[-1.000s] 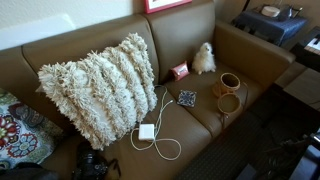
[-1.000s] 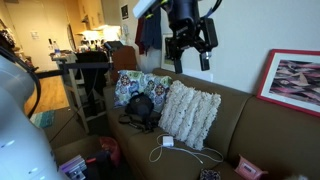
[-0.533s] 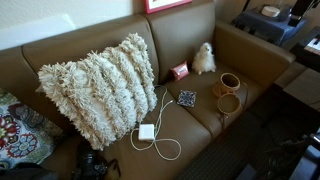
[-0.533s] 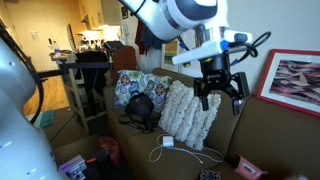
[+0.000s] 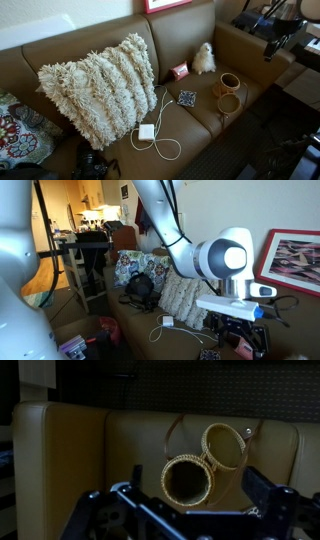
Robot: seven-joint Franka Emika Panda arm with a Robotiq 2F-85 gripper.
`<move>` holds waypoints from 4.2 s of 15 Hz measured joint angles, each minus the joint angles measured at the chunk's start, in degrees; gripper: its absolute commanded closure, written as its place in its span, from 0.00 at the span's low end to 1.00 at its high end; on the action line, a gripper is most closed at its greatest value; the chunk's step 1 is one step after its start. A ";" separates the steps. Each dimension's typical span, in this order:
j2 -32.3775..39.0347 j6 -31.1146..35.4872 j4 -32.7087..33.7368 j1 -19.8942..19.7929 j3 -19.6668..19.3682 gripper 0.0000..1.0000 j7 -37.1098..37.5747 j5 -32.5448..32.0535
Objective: Move the brown bag to the left near the pillow
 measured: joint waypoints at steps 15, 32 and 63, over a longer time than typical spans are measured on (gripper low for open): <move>21.75 22.93 2.75 -1.31 -0.28 0.00 -7.29 0.06; 29.26 0.68 22.99 6.04 0.61 0.00 -7.96 0.46; 42.31 -8.47 41.67 3.96 4.14 0.00 -11.81 1.99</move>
